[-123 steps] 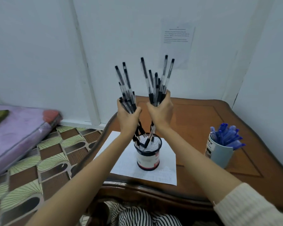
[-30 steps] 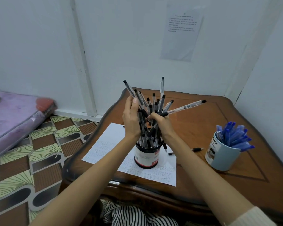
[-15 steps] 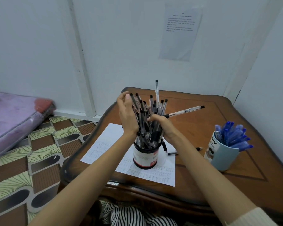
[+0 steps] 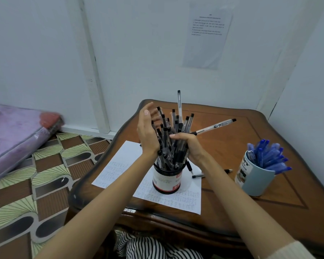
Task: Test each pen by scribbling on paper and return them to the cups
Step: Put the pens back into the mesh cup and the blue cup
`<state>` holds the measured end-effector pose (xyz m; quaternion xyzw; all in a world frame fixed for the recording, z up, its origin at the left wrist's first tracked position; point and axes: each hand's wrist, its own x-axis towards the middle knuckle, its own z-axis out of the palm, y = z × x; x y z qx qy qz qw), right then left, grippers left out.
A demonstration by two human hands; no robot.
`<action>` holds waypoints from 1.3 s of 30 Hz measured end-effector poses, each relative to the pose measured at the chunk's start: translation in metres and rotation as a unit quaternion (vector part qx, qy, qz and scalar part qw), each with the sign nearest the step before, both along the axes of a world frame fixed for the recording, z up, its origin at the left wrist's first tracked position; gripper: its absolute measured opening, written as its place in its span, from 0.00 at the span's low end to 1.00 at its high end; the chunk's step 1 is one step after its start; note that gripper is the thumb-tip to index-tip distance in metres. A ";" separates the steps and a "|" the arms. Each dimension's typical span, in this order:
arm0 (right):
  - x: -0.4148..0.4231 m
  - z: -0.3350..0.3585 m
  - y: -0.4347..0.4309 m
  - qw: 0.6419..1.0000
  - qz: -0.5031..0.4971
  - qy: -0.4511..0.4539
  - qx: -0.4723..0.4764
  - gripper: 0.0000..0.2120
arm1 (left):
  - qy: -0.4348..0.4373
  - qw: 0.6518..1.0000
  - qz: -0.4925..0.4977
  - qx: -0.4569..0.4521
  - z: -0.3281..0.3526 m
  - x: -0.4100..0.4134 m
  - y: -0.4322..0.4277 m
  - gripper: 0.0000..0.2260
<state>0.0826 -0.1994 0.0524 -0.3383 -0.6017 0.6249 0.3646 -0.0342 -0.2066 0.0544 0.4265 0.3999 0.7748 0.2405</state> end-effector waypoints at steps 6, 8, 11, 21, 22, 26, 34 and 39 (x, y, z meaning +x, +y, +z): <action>-0.001 -0.001 -0.003 0.999 -0.029 0.002 0.018 0.08 | -0.007 1.000 -0.001 0.009 -0.001 0.000 0.000 0.22; -0.001 -0.001 -0.002 0.999 -0.023 -0.012 0.028 0.08 | -0.005 1.000 0.001 0.012 -0.001 -0.001 0.000 0.20; 0.004 0.001 0.001 0.999 -0.003 -0.007 0.037 0.09 | 0.005 1.000 0.009 0.020 -0.002 -0.001 -0.001 0.20; 0.006 0.006 0.005 0.996 0.010 0.048 0.076 0.21 | 0.013 1.000 0.012 0.022 0.000 0.000 -0.004 0.21; 0.006 0.008 0.006 0.995 0.010 0.057 0.081 0.22 | 0.016 1.000 0.012 0.021 0.000 0.000 -0.004 0.21; 0.004 0.013 0.011 0.997 -0.010 0.071 0.038 0.19 | 0.012 1.000 0.008 0.015 0.000 0.000 -0.001 0.19; 0.004 0.025 0.020 0.978 -0.128 0.155 -0.047 0.06 | 0.022 1.000 -0.002 0.012 -0.001 -0.002 0.001 0.17; -0.001 0.026 0.019 0.970 -0.157 0.172 -0.066 0.07 | 0.051 0.999 -0.004 0.018 0.000 0.000 -0.001 0.17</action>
